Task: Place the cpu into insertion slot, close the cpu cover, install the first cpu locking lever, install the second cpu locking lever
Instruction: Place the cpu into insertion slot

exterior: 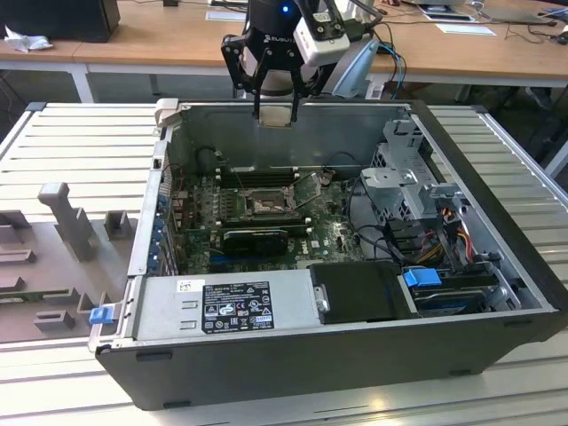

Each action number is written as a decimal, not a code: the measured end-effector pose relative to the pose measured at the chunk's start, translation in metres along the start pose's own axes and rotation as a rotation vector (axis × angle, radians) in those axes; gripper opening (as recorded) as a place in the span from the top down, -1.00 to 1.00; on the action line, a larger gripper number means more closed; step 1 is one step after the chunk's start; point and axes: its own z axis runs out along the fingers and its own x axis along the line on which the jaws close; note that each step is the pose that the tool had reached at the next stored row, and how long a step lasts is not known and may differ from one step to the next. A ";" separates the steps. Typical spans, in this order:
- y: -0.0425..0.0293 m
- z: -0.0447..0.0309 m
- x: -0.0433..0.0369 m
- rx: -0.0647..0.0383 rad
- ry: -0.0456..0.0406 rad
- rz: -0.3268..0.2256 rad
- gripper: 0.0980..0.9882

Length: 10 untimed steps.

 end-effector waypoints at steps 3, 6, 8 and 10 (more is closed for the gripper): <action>0.0000 0.0000 0.0000 0.000 -0.0006 0.007 0.03; 0.0000 0.0000 0.0001 0.000 -0.0009 0.011 0.03; 0.0000 0.0000 0.0001 0.000 -0.0014 0.016 0.03; 0.0000 0.0001 0.0001 0.000 -0.0018 0.020 0.03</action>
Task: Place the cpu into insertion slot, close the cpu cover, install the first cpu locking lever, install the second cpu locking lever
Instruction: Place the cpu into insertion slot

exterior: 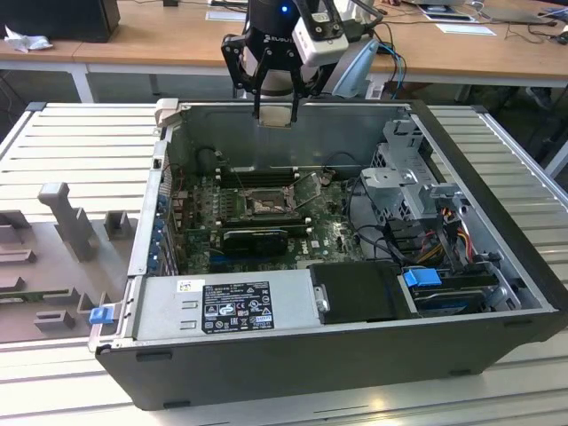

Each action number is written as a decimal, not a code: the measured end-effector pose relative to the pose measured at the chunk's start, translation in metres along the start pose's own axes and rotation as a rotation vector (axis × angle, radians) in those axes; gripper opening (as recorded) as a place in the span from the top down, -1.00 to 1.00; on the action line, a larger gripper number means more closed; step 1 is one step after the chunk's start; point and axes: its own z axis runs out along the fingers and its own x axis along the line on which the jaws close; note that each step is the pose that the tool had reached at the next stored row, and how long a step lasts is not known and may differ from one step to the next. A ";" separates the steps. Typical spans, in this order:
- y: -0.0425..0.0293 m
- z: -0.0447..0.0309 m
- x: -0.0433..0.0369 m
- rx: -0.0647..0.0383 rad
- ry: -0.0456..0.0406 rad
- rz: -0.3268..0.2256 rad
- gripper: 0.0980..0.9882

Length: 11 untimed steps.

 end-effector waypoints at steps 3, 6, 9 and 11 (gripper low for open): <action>0.0000 0.0000 0.0000 0.000 -0.0008 0.010 0.03; 0.0000 0.0002 0.0000 0.000 -0.0017 0.019 0.03; 0.0000 0.0003 0.0000 -0.001 -0.0039 0.044 0.03; 0.0000 0.0003 0.0000 -0.001 -0.0052 0.058 0.03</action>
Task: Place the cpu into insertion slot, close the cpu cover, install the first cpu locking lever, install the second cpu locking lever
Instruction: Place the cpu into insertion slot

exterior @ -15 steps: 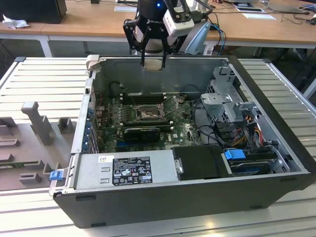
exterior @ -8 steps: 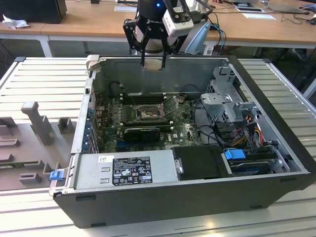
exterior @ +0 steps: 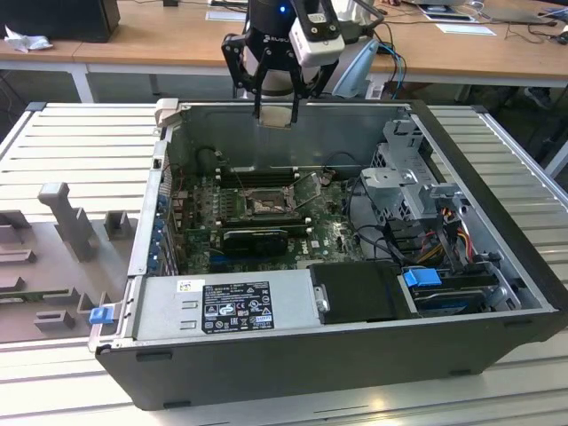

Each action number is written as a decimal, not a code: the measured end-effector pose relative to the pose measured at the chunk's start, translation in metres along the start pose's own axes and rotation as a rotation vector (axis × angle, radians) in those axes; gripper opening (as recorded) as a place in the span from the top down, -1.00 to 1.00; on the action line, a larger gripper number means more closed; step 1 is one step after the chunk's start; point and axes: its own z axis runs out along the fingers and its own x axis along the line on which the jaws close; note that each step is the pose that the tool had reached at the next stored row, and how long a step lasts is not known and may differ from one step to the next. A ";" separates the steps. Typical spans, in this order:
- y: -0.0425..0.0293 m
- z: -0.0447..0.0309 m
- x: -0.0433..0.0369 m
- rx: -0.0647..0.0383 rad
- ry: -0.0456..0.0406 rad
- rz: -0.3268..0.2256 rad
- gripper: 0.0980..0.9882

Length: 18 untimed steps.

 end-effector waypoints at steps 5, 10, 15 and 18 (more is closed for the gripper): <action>0.0000 0.0001 0.0000 -0.001 -0.0024 0.026 0.03; 0.0000 0.0001 0.0000 -0.001 -0.0048 0.054 0.03; 0.0000 0.0001 0.0000 -0.001 -0.0069 0.077 0.03; 0.0000 0.0002 0.0000 -0.002 -0.0088 0.098 0.03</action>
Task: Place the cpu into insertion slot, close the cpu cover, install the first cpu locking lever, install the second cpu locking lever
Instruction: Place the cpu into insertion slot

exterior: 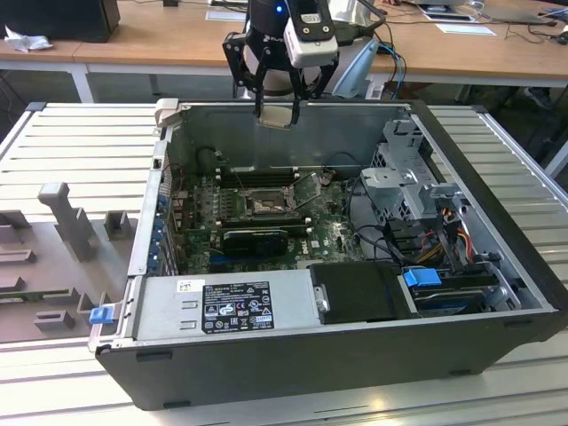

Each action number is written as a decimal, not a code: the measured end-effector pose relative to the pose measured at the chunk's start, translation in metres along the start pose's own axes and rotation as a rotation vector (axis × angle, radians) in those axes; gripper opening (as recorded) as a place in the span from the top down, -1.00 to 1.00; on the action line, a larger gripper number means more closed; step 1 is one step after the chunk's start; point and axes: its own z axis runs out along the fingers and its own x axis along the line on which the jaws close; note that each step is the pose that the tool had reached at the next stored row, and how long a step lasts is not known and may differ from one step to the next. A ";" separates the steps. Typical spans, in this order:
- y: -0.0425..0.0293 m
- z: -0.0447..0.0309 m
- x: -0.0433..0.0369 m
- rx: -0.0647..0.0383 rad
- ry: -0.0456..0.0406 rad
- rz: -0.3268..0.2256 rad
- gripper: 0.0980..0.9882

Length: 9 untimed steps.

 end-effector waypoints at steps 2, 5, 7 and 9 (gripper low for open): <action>0.0000 0.0000 0.0000 0.000 -0.0011 0.012 0.03; 0.0000 0.0000 0.0000 -0.001 -0.0023 0.026 0.03; 0.0000 0.0000 0.0000 -0.001 -0.0031 0.035 0.03; 0.0000 0.0000 0.0000 -0.001 -0.0041 0.046 0.03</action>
